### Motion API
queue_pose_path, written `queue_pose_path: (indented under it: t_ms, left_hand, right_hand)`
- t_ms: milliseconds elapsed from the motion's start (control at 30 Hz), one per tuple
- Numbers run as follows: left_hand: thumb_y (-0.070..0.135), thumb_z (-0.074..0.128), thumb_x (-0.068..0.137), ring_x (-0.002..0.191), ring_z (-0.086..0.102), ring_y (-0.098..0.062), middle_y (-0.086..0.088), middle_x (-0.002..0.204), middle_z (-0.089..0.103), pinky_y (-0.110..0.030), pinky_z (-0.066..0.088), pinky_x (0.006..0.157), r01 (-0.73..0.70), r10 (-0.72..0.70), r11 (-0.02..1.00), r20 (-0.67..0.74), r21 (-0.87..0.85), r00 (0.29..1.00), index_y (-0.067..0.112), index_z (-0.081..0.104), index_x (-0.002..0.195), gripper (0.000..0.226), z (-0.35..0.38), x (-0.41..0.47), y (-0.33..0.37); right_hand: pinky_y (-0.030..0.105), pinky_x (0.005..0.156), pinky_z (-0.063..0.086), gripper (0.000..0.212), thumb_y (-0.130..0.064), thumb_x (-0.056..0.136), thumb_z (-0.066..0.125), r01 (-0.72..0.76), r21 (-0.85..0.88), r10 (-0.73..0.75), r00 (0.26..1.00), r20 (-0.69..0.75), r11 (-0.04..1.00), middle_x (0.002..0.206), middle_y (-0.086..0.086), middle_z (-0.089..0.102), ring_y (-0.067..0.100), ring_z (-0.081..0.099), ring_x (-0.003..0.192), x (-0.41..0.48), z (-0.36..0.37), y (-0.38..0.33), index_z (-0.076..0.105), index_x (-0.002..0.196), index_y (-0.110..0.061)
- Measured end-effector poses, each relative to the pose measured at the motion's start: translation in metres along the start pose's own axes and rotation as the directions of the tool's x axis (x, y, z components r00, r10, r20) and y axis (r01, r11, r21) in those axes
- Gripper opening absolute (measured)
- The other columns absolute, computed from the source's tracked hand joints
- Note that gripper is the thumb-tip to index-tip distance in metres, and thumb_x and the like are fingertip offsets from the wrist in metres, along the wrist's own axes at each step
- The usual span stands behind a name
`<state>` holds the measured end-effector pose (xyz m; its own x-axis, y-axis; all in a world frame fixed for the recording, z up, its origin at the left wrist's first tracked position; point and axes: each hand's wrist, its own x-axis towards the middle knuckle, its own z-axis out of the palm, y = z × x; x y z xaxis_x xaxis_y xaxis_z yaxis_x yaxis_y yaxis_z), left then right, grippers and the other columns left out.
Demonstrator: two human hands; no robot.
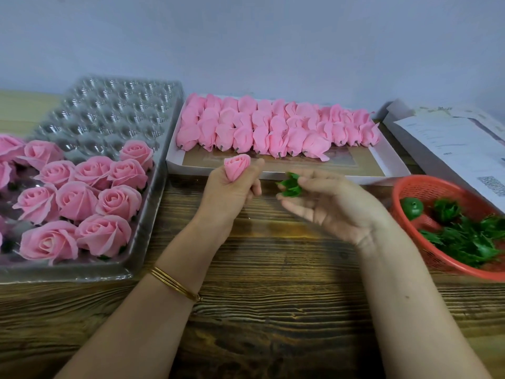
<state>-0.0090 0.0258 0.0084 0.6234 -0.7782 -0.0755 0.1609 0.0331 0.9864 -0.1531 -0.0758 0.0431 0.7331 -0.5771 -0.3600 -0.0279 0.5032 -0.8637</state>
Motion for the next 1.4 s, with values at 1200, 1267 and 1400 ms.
queue_pose_path:
  t_ms: [1200, 1267, 1400]
  left_hand:
    - [0.035, 0.060, 0.093, 0.084, 0.068, -0.015, -0.001, 0.085, 0.073, -0.039, 0.054, 0.091, 0.130, -0.108, 0.971, 0.115, -0.201, 0.987, 0.020, 0.067, 0.060, 0.037, 0.005, -0.003, 0.005]
    - [0.040, 0.062, 0.088, 0.081, 0.069, -0.014, -0.001, 0.080, 0.072, -0.037, 0.054, 0.087, 0.132, -0.108, 0.974, 0.139, -0.181, 0.984, 0.020, 0.071, 0.066, 0.031, 0.004, -0.003, 0.005]
    - [0.046, 0.061, 0.082, 0.089, 0.072, -0.019, -0.005, 0.089, 0.076, -0.034, 0.057, 0.087, 0.111, -0.086, 0.984, 0.171, -0.140, 0.982, 0.014, 0.074, 0.092, 0.035, 0.004, -0.003, 0.002]
  right_hand:
    - [0.027, 0.078, 0.060, 0.038, 0.032, 0.069, 0.060, 0.200, 0.037, -0.198, 0.979, -0.059, 0.979, 0.085, 0.012, 0.070, 0.019, 0.067, 0.079, 0.016, 0.042, 0.046, 0.064, 0.089, 0.000]
    - [0.027, 0.077, 0.060, 0.038, 0.032, 0.068, 0.062, 0.225, 0.011, -0.223, 0.972, -0.067, 0.974, 0.087, 0.008, 0.072, 0.019, 0.068, 0.080, 0.016, 0.041, 0.047, 0.064, 0.090, 0.002]
    - [0.032, 0.081, 0.059, 0.040, 0.028, 0.067, 0.067, 0.265, -0.063, -0.270, 0.959, -0.092, 0.962, 0.086, 0.013, 0.070, 0.021, 0.068, 0.080, 0.016, 0.040, 0.047, 0.065, 0.095, 0.000]
